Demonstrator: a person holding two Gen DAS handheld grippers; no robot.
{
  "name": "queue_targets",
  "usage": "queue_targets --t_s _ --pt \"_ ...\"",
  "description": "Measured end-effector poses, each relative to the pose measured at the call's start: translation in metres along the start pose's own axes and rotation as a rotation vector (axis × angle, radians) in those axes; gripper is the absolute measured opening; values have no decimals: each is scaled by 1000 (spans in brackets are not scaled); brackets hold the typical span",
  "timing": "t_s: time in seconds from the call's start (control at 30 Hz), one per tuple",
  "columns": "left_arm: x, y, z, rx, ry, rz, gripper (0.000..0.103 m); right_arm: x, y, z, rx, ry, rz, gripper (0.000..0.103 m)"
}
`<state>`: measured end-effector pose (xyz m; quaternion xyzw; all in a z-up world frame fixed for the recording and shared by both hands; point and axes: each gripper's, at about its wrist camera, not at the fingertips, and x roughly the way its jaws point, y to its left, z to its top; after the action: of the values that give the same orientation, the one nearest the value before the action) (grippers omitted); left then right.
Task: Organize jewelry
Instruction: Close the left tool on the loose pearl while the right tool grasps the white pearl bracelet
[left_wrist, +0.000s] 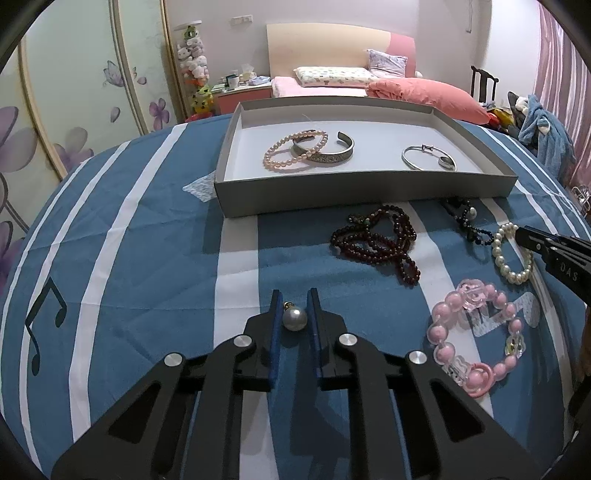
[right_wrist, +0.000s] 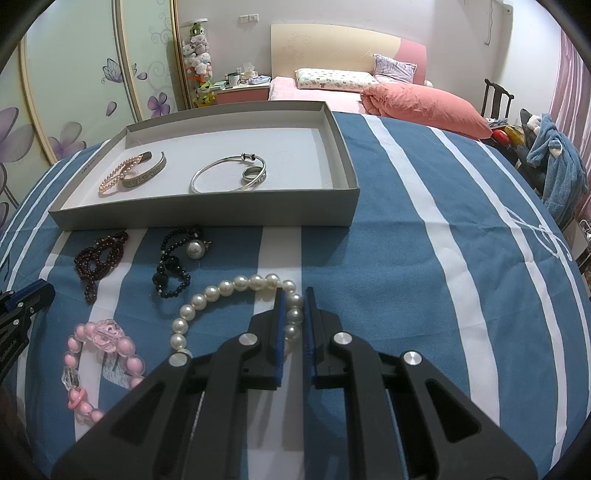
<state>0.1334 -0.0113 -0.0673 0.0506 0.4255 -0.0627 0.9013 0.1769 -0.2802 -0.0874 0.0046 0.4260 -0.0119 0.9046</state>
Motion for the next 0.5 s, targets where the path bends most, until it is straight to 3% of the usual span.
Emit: queue_targets --t_s 0.5 --pt "1 3 2 -15 -1 -14 14 0 -4 0 37 -4 28 10"
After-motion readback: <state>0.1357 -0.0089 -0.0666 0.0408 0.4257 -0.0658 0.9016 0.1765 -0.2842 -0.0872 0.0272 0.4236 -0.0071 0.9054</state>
